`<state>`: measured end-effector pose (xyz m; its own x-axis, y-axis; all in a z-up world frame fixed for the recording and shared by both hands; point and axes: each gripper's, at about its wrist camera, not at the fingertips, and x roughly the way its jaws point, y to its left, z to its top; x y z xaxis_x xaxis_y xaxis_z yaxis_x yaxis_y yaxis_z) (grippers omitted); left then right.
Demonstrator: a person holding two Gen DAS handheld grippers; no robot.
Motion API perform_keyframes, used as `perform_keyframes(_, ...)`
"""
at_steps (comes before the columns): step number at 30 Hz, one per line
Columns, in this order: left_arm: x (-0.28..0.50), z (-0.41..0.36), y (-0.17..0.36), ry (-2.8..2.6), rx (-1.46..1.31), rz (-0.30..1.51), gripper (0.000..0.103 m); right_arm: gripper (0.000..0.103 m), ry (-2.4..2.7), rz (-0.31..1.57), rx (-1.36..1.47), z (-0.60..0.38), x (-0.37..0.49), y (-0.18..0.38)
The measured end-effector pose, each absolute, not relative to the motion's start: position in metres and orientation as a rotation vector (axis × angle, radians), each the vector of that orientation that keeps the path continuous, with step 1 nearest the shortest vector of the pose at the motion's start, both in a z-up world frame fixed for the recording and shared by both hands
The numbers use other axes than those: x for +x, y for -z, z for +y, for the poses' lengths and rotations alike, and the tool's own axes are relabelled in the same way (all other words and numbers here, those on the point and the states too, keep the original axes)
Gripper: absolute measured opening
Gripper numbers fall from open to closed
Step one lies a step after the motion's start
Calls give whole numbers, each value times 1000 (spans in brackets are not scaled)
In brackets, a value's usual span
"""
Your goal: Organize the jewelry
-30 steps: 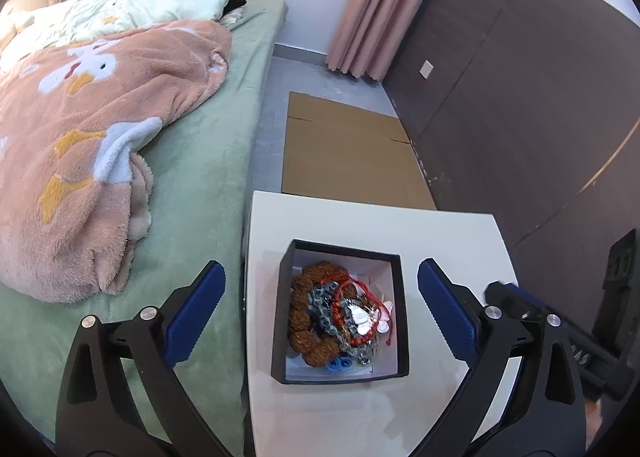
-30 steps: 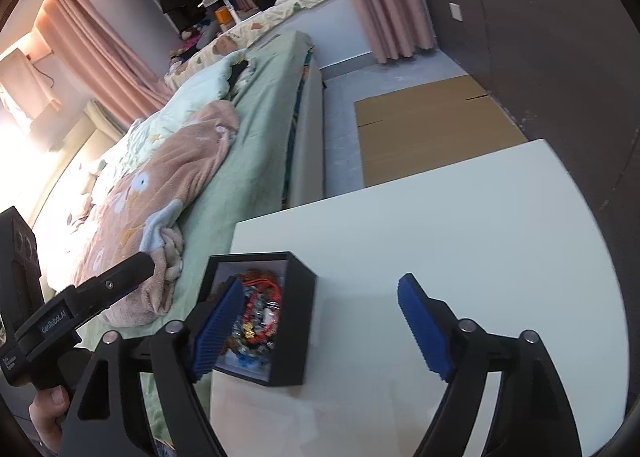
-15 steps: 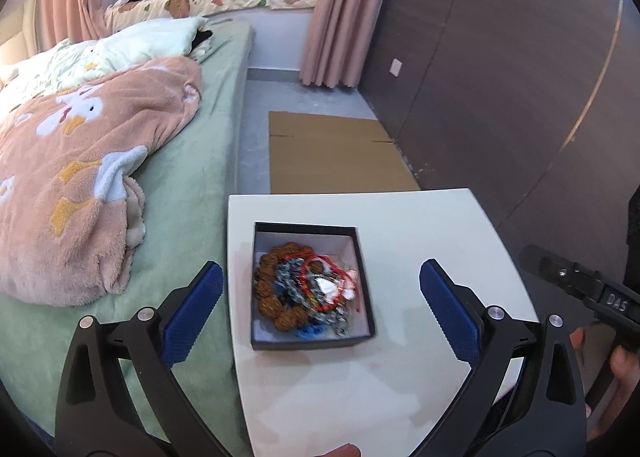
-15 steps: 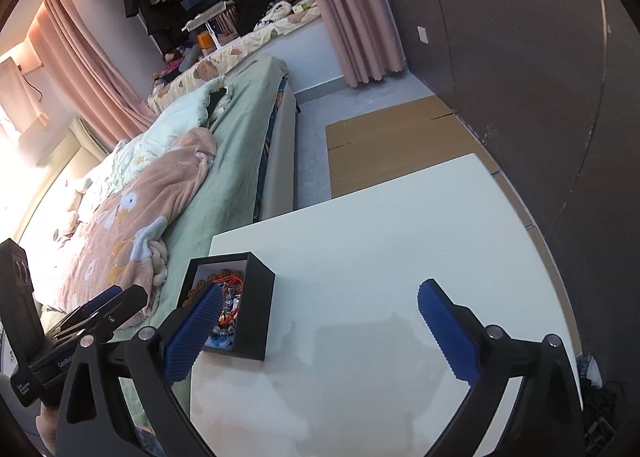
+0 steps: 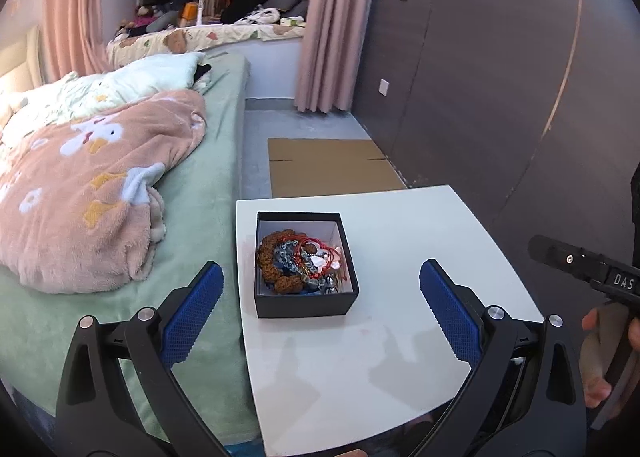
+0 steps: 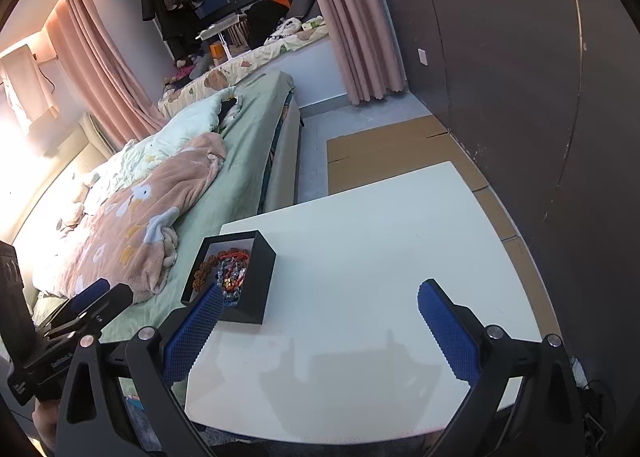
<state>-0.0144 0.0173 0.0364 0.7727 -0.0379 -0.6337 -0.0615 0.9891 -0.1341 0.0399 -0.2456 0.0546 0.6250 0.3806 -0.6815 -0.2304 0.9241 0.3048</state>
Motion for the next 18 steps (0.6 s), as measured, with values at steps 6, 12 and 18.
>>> perform_keyframes(6,-20,22,-41,-6,-187,676,98,95,-346,806,205,-249,26,-59)
perform_keyframes(12,-17,25,-39,-18,-207,681,98,95,-353,805,174,-243,28,-59)
perform_keyframes(18,-15,25,-37,-19,-209,687,98,95,-340,805,161,-241,29,-58)
